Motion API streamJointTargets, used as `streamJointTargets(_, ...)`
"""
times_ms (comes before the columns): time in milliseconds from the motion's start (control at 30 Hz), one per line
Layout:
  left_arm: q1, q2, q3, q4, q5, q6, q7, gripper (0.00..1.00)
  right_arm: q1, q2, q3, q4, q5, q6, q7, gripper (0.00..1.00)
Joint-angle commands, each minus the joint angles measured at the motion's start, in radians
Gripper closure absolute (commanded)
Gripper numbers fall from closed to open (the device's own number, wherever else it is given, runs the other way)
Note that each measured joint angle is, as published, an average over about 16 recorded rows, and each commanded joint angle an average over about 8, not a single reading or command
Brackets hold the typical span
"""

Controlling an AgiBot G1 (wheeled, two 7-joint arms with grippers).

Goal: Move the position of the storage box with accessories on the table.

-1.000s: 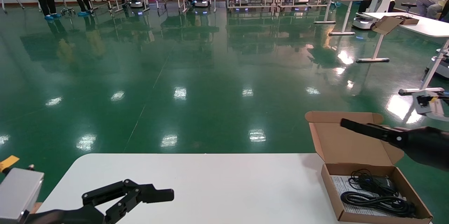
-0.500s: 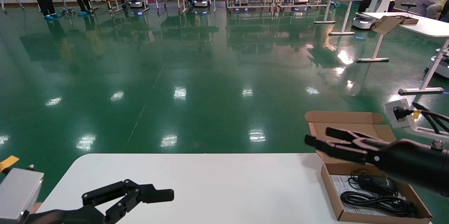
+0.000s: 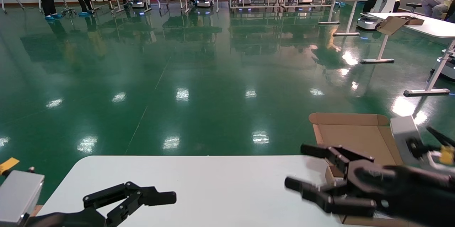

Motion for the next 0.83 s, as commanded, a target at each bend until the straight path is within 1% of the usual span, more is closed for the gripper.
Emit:
streamJointTargets(33, 0.0, 0.0, 0.0, 0.0, 0.0, 0.0, 0.0, 0.0, -0.024, 0.008, 0.024, 0.042, 0.007, -0.024, -0.014, 0.0)
streamJointTargets(300, 0.0, 0.0, 0.0, 0.0, 0.0, 0.0, 0.0, 0.0, -0.121, 0.04, 0.119, 0.21, 0.033, -0.121, -0.072, 0.0)
streamJointTargets(467, 0.0, 0.0, 0.0, 0.0, 0.0, 0.0, 0.0, 0.0, -0.166, 0.054, 0.164, 0.289, 0.045, -0.166, -0.098, 0.0)
streamJointTargets(633, 0.0, 0.0, 0.0, 0.0, 0.0, 0.0, 0.0, 0.0, -0.186, 0.061, 0.184, 0.323, 0.052, -0.187, -0.107, 0.0)
streamJointTargets(833, 0.0, 0.0, 0.0, 0.0, 0.0, 0.0, 0.0, 0.0, -0.181, 0.06, 0.179, 0.313, 0.052, -0.182, -0.104, 0.0)
